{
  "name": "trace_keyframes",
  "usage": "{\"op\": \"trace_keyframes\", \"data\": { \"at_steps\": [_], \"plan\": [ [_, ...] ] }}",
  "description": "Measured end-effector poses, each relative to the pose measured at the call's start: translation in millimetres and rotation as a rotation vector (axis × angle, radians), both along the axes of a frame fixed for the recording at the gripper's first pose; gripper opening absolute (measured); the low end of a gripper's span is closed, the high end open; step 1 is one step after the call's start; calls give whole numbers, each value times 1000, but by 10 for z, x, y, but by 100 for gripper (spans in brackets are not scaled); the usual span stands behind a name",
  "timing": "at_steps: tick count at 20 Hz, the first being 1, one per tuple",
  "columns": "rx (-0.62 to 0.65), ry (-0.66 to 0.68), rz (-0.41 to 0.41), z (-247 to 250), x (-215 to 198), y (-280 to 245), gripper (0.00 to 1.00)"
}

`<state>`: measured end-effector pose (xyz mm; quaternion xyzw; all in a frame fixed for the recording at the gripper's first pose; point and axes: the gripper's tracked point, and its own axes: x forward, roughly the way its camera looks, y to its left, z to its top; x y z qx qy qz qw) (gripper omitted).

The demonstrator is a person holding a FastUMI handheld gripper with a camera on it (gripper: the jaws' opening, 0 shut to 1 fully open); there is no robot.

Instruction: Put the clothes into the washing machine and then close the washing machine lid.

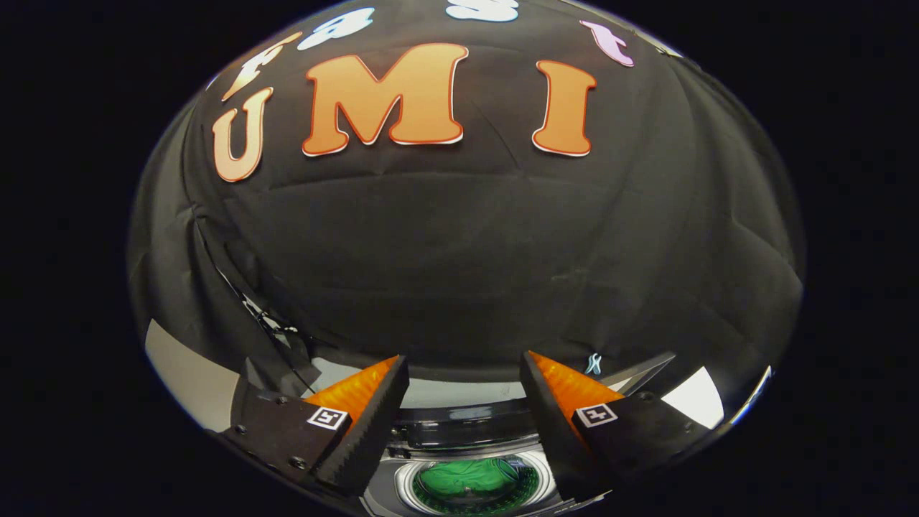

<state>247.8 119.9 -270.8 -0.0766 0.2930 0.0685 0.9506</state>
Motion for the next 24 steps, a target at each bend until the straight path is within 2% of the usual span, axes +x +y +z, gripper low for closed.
{"op": "trace_keyframes", "data": {
  "at_steps": [9, 13, 24],
  "plan": [
    [10, -31, 25, -31, -40, 11, 100],
    [26, -78, 46, -2, -242, -52, 100],
    [24, -91, 45, -50, -716, -170, 100]
  ]
}}
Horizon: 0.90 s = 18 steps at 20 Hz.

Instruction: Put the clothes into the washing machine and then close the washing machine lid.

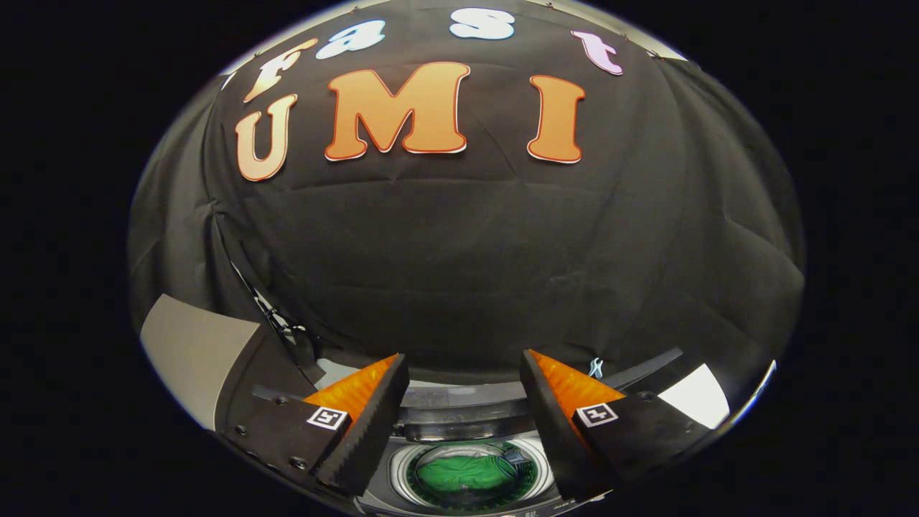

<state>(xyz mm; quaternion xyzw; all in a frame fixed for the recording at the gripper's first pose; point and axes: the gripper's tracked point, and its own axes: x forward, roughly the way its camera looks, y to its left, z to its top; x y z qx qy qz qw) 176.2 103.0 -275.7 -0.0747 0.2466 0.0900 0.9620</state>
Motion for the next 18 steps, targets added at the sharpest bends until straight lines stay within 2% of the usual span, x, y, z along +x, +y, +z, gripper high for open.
{"op": "trace_keyframes", "data": {
  "at_steps": [13, 16, 18],
  "plan": [
    [19, -26, -13, -230, -580, -142, 100],
    [-24, 113, -68, -748, -817, -351, 99],
    [-3, 181, -87, -1045, -1000, -401, 100]
  ]
}}
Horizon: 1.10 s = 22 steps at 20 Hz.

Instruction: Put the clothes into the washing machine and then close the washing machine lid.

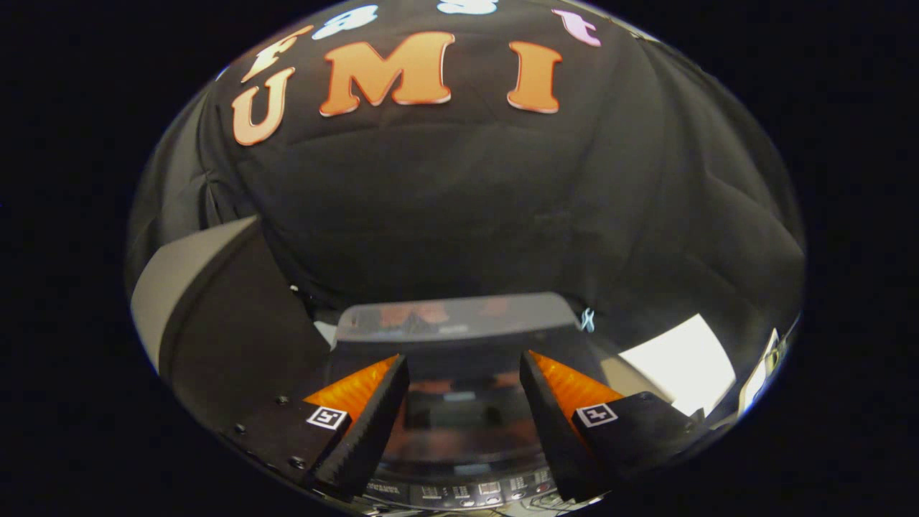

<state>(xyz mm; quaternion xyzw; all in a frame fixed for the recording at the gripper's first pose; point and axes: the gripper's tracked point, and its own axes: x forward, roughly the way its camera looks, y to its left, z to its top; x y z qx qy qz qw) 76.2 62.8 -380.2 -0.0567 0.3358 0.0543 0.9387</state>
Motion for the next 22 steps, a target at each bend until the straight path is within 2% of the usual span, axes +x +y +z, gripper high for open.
{"op": "trace_keyframes", "data": {
  "at_steps": [2, 14, 22],
  "plan": [
    [5, 24, -14, -95, -67, -31, 100],
    [9, -20, -42, 148, 51, -165, 100],
    [25, -147, -60, 868, 176, -304, 100]
  ]
}}
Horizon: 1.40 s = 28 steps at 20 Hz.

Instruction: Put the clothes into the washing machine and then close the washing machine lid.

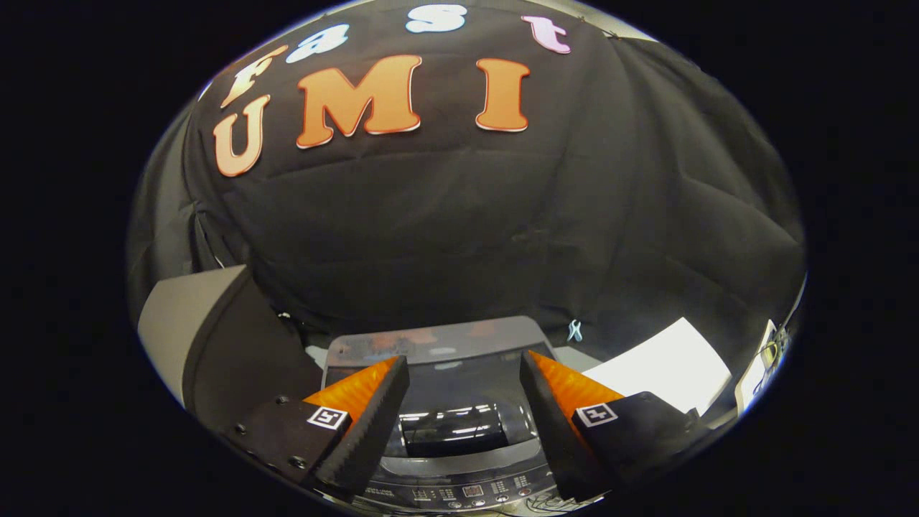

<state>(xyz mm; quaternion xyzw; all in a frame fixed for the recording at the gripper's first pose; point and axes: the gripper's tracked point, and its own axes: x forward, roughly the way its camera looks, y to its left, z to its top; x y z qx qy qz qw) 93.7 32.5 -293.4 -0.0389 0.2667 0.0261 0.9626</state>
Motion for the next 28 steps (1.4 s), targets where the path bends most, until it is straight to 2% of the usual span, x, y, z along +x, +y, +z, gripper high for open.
{"op": "trace_keyframes", "data": {
  "at_steps": [6, 13, 18, 21, 24, 28],
  "plan": [
    [38, -126, -31, 829, 3, -150, 100],
    [44, -366, -6, 2384, -191, -166, 100],
    [25, -475, 15, 3170, -336, -193, 99],
    [92, -489, 2, 3348, -402, -193, 99],
    [171, -492, -41, 3267, -601, -265, 98],
    [145, -498, -48, 3311, -714, -395, 98]
  ]
}}
